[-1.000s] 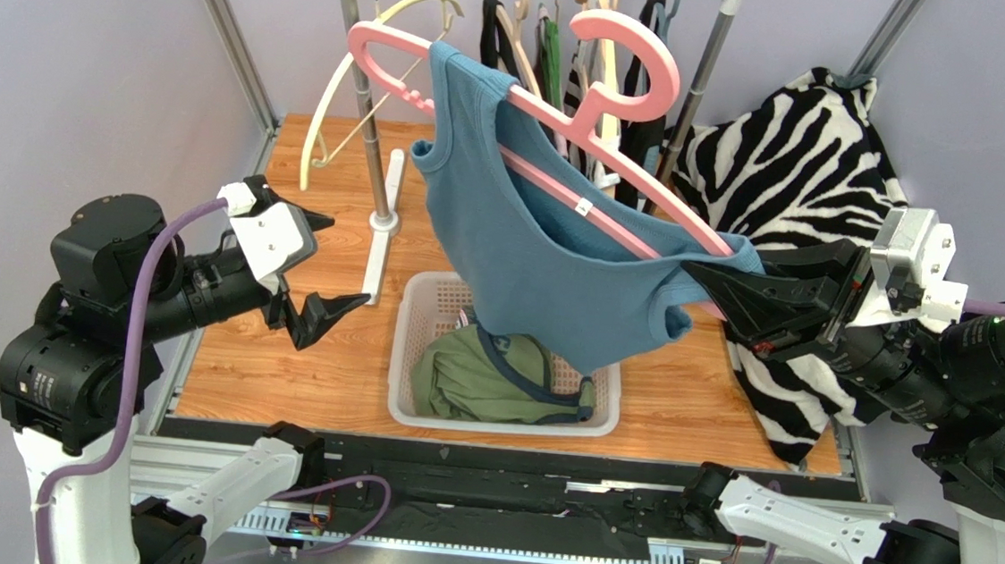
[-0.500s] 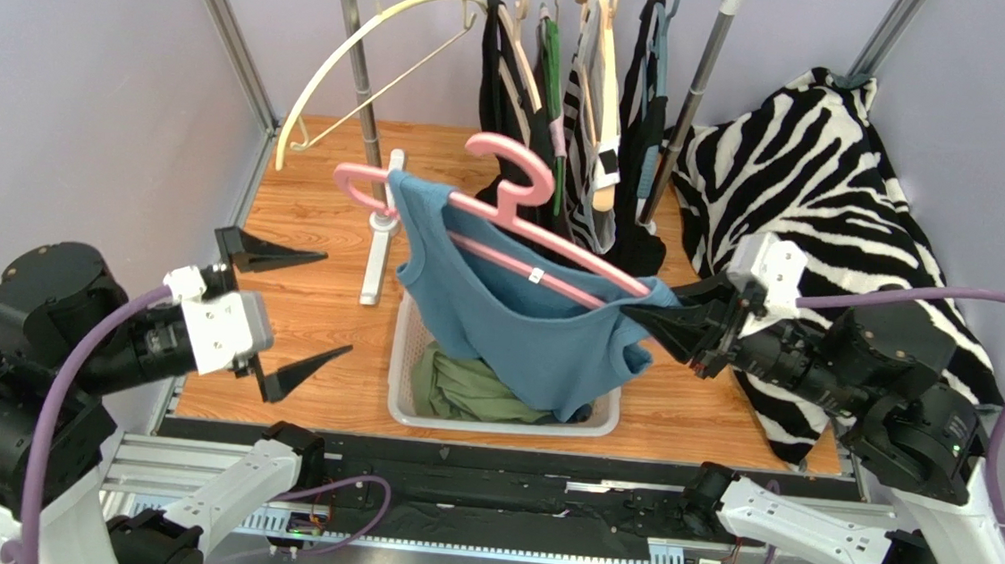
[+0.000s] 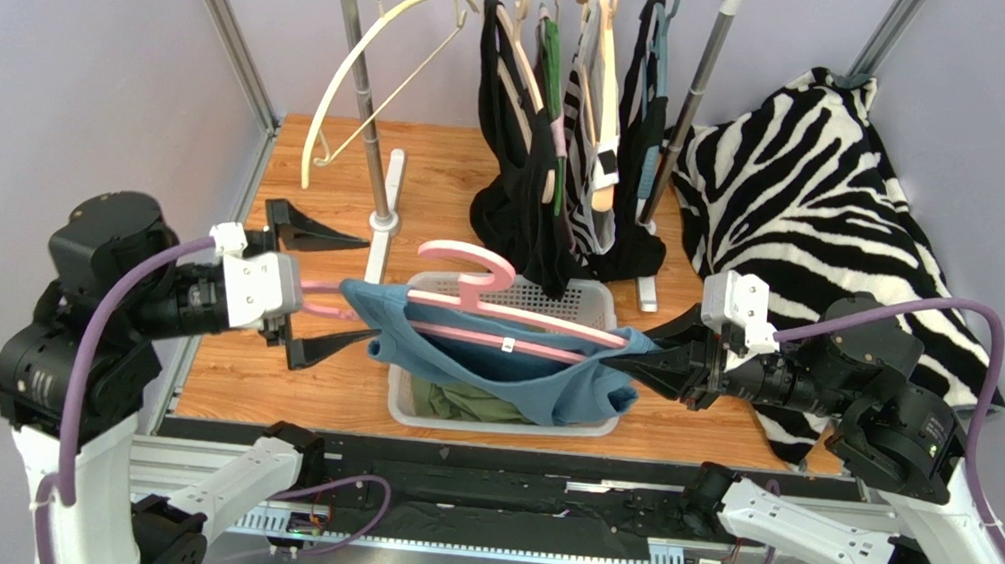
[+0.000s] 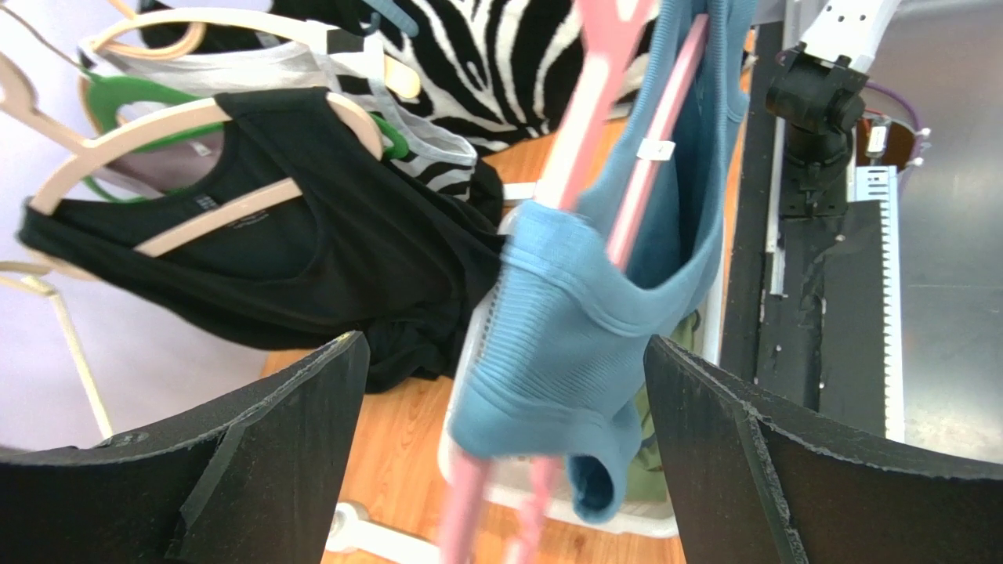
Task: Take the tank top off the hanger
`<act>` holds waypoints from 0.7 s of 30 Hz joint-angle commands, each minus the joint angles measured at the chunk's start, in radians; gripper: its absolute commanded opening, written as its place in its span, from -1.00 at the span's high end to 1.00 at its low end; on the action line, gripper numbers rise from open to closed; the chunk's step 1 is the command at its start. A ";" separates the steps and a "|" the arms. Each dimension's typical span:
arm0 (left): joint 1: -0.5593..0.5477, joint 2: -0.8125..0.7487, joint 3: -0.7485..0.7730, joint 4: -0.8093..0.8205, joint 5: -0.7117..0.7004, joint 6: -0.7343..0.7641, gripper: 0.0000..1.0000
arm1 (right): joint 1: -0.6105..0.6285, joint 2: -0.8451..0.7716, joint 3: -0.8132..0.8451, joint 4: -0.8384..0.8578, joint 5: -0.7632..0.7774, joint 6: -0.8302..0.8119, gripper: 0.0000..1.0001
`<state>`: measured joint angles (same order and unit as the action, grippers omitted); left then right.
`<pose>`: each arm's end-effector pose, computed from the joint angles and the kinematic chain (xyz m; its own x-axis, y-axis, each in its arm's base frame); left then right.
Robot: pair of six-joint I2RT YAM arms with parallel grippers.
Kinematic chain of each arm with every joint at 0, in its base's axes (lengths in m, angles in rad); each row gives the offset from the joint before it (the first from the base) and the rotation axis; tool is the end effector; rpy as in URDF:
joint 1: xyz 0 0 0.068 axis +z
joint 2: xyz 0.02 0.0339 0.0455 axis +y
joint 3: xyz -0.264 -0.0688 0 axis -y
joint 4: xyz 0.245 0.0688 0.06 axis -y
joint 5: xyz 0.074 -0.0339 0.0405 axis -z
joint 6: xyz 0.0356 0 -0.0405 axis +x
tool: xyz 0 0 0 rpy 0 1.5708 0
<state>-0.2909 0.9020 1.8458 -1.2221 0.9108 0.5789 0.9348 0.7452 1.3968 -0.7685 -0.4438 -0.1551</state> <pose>0.0337 -0.0394 0.5279 0.2740 0.2681 -0.9236 0.9003 0.2662 0.3444 0.0411 0.0813 0.4764 0.0829 -0.1226 -0.9890 -0.9788 0.1766 -0.1039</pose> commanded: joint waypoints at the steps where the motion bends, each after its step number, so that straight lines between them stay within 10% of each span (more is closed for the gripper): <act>1: 0.006 0.037 0.021 0.016 0.063 0.015 -0.88 | 0.004 0.000 0.016 0.054 -0.070 -0.014 1.00; 15: -0.120 0.228 0.131 -0.454 0.160 0.240 -0.18 | 0.006 0.057 0.047 0.089 -0.067 -0.043 1.00; 21: -0.139 0.232 0.122 -0.401 0.161 0.220 -0.02 | 0.004 0.074 0.044 0.110 -0.072 -0.040 1.00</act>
<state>-0.4187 1.1400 1.9572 -1.3479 1.0431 0.7471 0.9348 0.8177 1.4017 -0.7647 -0.4896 -0.1818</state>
